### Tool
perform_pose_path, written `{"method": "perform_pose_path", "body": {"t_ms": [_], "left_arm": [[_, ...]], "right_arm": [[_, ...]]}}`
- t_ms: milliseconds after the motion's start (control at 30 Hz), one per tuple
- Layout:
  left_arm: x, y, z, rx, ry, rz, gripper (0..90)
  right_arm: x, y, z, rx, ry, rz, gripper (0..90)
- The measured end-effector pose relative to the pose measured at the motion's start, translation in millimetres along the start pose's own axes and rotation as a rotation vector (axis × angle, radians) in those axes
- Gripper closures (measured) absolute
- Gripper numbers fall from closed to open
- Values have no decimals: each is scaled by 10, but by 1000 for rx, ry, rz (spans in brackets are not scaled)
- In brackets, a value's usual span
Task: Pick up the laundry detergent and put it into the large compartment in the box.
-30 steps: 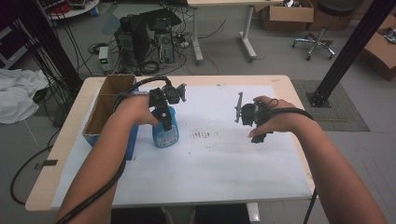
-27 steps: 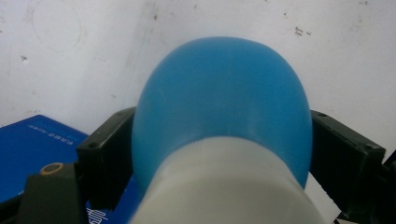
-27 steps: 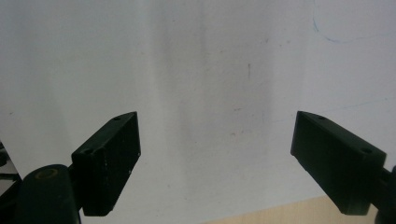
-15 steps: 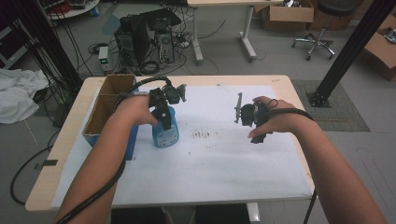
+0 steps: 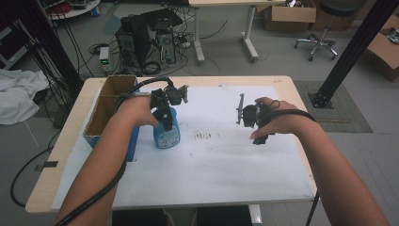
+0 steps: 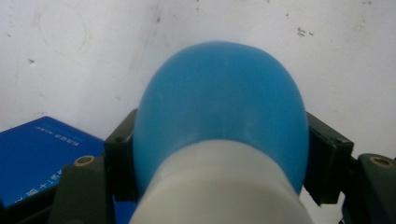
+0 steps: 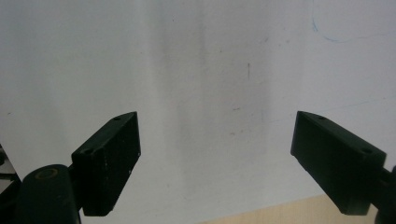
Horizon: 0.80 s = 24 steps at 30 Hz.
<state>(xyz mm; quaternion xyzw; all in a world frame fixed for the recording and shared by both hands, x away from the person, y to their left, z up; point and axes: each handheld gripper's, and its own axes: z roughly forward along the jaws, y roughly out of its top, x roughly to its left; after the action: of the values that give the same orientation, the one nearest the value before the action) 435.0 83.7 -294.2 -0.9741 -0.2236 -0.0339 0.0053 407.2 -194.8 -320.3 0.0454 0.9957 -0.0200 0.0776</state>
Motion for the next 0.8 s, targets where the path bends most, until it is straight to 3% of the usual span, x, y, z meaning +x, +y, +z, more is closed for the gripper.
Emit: {"method": "perform_pose_path", "body": {"t_ms": [200, 600, 800], "left_arm": [[0, 0, 16, -6, 22, -3, 349], [18, -23, 4, -19, -3, 14, 380], [23, -53, 0, -41, -10, -38, 383]], "right_arm": [[-2, -7, -7, 2, -2, 0, 159], [1, -14, 22, -4, 2, 5, 159], [4, -13, 14, -7, 2, 4, 159]]}}
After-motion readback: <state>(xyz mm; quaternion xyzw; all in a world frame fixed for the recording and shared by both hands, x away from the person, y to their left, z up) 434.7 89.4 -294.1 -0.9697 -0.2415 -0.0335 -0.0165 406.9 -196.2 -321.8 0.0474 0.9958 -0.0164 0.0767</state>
